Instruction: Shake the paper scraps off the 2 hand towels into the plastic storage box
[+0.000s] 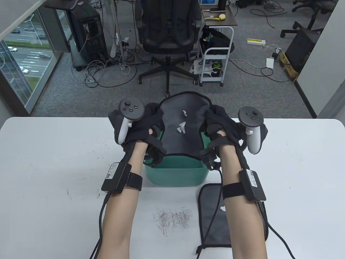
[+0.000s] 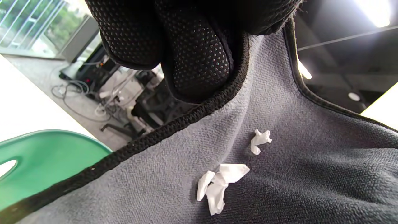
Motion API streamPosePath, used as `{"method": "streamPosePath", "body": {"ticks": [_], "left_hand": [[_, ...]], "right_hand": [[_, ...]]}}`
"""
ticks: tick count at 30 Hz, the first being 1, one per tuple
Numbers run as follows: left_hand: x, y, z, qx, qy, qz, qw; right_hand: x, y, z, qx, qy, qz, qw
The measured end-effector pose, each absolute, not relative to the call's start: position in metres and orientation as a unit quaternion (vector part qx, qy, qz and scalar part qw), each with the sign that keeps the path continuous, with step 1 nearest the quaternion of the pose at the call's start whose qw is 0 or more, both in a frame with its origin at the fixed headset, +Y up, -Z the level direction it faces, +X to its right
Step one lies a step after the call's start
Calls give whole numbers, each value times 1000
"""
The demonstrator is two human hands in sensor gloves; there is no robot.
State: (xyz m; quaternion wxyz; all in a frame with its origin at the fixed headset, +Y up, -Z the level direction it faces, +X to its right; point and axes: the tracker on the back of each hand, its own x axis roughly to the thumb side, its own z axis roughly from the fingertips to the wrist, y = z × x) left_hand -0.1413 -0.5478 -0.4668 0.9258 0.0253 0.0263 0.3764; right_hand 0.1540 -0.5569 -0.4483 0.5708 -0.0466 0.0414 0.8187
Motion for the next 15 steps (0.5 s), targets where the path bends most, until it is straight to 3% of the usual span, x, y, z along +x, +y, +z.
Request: {"method": "streamPosePath", "body": {"ticks": [7, 15], "left_hand": [[-142, -575, -470, 68, 15, 379, 923], [-141, -599, -469, 76, 16, 378, 922]], "right_hand": [[149, -573, -452, -21, -3, 849, 529], [151, -586, -452, -29, 6, 871, 491]]}}
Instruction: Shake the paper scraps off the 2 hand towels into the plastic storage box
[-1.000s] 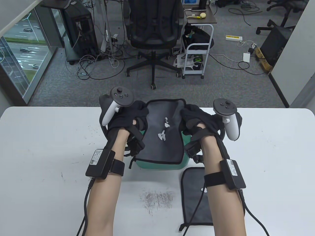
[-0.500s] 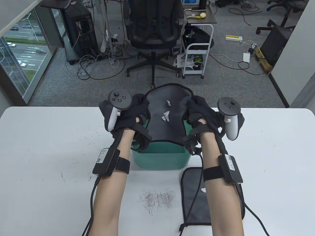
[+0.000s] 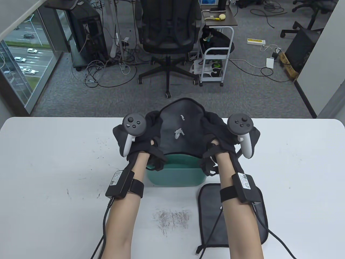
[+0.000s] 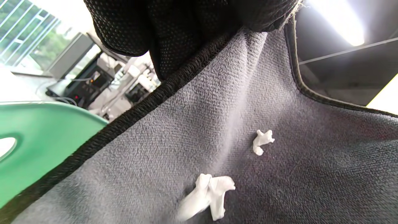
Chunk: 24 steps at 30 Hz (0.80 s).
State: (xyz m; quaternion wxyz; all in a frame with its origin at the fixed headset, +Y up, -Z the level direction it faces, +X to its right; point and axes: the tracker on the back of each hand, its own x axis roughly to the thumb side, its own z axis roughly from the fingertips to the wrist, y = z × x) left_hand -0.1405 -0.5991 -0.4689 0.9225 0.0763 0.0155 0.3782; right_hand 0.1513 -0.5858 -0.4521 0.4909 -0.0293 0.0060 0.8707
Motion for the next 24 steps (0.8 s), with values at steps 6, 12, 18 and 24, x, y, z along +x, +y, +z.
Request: {"method": "streamPosePath", "body": {"ticks": [6, 12, 18, 24], "left_hand": [[-143, -600, -468, 76, 19, 377, 923], [-158, -599, -469, 78, 33, 366, 927], [-168, -602, -469, 77, 48, 367, 926], [-172, -603, -468, 80, 51, 359, 929]], "right_hand": [[152, -587, -452, -34, 4, 876, 481], [165, -591, -452, -56, -12, 876, 479], [177, -596, -452, -76, -22, 873, 482], [180, -596, -451, -76, -26, 872, 484]]}}
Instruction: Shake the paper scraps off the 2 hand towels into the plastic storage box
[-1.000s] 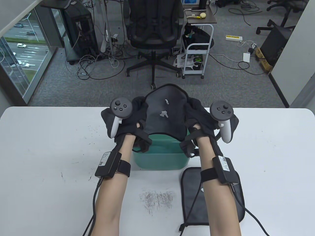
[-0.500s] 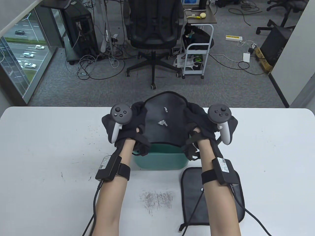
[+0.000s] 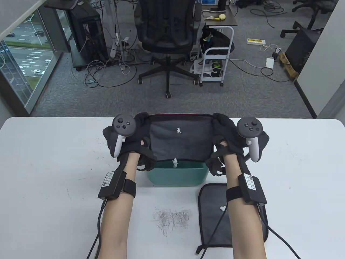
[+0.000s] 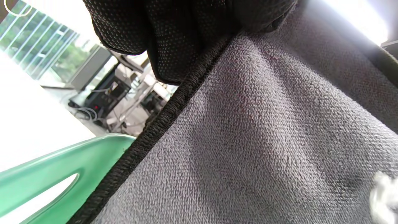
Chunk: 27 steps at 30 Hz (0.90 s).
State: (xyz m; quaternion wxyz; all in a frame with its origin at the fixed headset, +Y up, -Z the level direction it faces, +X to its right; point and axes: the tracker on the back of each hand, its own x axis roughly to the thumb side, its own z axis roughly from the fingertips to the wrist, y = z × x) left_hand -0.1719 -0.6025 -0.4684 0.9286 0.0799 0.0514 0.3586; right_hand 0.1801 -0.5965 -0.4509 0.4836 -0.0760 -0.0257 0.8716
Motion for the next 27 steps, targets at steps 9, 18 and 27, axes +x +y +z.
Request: {"method": "streamPosePath", "body": {"ticks": [9, 18, 27], "left_hand": [[-174, -603, -469, 81, 50, 351, 931], [-176, -593, -462, 96, 38, 348, 932], [-186, -558, -436, 138, 14, 348, 927]], "right_hand": [[180, -598, -451, -74, -27, 874, 479], [183, -593, -446, -64, -34, 869, 490], [179, -568, -428, -21, -60, 854, 516]]}}
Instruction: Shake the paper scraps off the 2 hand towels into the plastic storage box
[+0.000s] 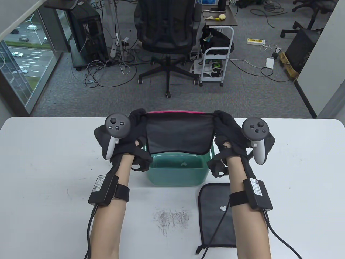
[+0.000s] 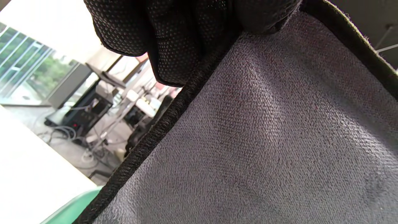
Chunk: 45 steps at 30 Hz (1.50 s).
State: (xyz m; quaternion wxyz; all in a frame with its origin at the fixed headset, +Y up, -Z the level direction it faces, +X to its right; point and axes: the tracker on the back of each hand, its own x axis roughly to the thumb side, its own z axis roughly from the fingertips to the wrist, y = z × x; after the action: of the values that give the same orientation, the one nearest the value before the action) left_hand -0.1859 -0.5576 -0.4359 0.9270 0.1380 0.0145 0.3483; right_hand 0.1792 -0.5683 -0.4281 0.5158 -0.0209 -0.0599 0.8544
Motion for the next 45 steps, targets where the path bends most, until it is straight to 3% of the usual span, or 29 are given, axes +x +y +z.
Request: {"method": "streamPosePath", "body": {"ticks": [9, 19, 26, 38, 45], "left_hand": [[-203, -514, -393, 183, -7, 352, 918], [-244, -500, -351, 197, -13, 340, 919], [-280, -533, -330, 140, -16, 338, 931], [-329, -624, -285, 70, -3, 314, 947], [-345, -638, -258, 38, 14, 286, 957]], "right_hand": [[166, -533, -404, 39, -78, 828, 555], [135, -520, -372, 105, -59, 833, 540], [108, -552, -356, 124, -10, 852, 509], [66, -653, -330, 162, 124, 835, 511], [43, -675, -307, 190, 178, 818, 513]]}}
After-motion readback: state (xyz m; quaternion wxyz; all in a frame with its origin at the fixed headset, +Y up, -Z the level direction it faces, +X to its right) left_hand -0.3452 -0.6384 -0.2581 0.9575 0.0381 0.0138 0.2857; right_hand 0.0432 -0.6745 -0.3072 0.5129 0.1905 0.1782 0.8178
